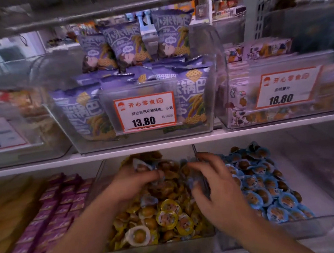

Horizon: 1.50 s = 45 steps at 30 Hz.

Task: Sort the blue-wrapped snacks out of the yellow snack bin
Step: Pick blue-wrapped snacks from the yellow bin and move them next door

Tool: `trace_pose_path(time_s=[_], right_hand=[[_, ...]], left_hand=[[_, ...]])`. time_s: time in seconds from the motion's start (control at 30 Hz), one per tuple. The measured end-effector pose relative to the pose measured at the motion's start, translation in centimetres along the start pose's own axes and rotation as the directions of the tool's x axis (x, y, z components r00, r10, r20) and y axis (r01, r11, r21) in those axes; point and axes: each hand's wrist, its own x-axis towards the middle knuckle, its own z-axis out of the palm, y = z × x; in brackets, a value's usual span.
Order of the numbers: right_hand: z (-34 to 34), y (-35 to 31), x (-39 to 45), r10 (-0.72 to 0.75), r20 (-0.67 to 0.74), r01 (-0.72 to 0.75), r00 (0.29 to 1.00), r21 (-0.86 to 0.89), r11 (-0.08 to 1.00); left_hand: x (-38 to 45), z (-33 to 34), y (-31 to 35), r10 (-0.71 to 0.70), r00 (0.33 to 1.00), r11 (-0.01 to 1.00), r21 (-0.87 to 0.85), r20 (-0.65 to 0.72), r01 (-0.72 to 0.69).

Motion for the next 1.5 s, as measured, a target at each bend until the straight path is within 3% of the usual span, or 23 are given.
trace_pose_path(time_s=[0.1,0.17,0.27,0.33,0.57,0.73,0.8,0.87,0.93,1.07,1.17,1.23,1.3,1.33,1.4,1.43,1.5], right_hand=[[1.0,-2.8,0.0,-0.07,-0.034,0.073,0.997,0.102,0.992],[2.8,-4.0,-0.1,-0.058,0.123,0.04,0.991,0.145,0.989],[5.8,-4.2,-0.2,0.049,0.437,-0.055,0.898,0.001,0.999],[7.0,-4.0,0.2,0.106,0.495,-0.079,0.863,-0.075,0.994],[7.4,-1.9,2.3,0.214,0.373,-0.16,0.903,-0.17,0.972],[8.5,-1.8,2.3,0.129,0.404,-0.055,0.905,-0.189,0.98],[8.7,-1.7,2.4,0.128,0.401,-0.044,0.907,-0.211,0.977],[8.7,-1.5,2.4,0.118,0.378,-0.029,0.918,-0.233,0.972],[8.8,-1.6,2.3,0.089,0.377,-0.001,0.922,-0.227,0.974],[8.9,-2.0,2.1,0.091,0.357,-0.017,0.93,-0.207,0.978],[8.3,-2.1,2.3,0.116,0.268,-0.077,0.956,-0.152,0.985],[7.8,-2.3,2.5,0.183,0.206,-0.185,0.961,-0.014,0.983],[7.3,-2.7,2.9,0.35,0.224,-0.403,0.91,0.27,0.874],[7.0,-3.0,3.1,0.444,0.277,-0.523,0.852,0.452,0.723],[6.5,-3.7,3.4,0.521,0.456,-0.652,0.721,0.701,0.289],[6.2,-4.0,3.5,0.511,0.53,-0.667,0.677,0.735,0.122],[5.9,-4.3,3.6,0.474,0.62,-0.684,0.625,0.728,-0.052]], left_hand=[[-3.9,-1.1,-1.8,0.092,0.996,0.995,0.032,-0.024,-0.091],[-6.1,-1.9,-3.1,0.137,0.986,0.98,0.158,-0.094,-0.121],[-7.7,-2.4,-4.6,0.187,0.97,0.962,0.231,-0.158,-0.148],[-8.2,-2.2,-4.8,0.195,0.949,0.959,0.25,-0.247,-0.132],[-7.1,-2.5,-4.8,0.173,0.936,0.977,0.172,-0.305,-0.125],[-6.1,-2.7,-3.2,0.295,0.917,0.945,0.225,-0.27,-0.238],[-6.2,-3.4,-2.6,0.334,0.921,0.904,0.345,-0.199,-0.253],[-6.6,-4.2,-2.4,0.372,0.923,0.798,0.541,-0.098,-0.264],[-7.3,-4.6,-2.7,0.328,0.944,0.682,0.693,-0.004,-0.234],[-8.7,-3.0,-4.2,0.066,0.995,0.518,0.849,0.081,-0.103],[-8.5,-2.6,-4.7,0.085,0.996,0.533,0.843,0.032,-0.073],[-8.2,-2.9,-4.6,0.061,0.998,0.553,0.831,0.028,-0.057],[-8.1,-3.0,-4.3,0.022,0.999,0.592,0.805,0.032,-0.038],[-8.2,-3.0,-4.1,0.01,1.0,0.623,0.782,0.026,-0.027],[-8.3,-2.8,-3.9,0.031,0.999,0.676,0.737,-0.023,-0.004],[-8.3,-2.7,-4.0,0.056,0.997,0.695,0.719,-0.06,0.005],[-8.2,-2.6,-4.2,0.1,0.987,0.743,0.669,-0.126,0.011]])
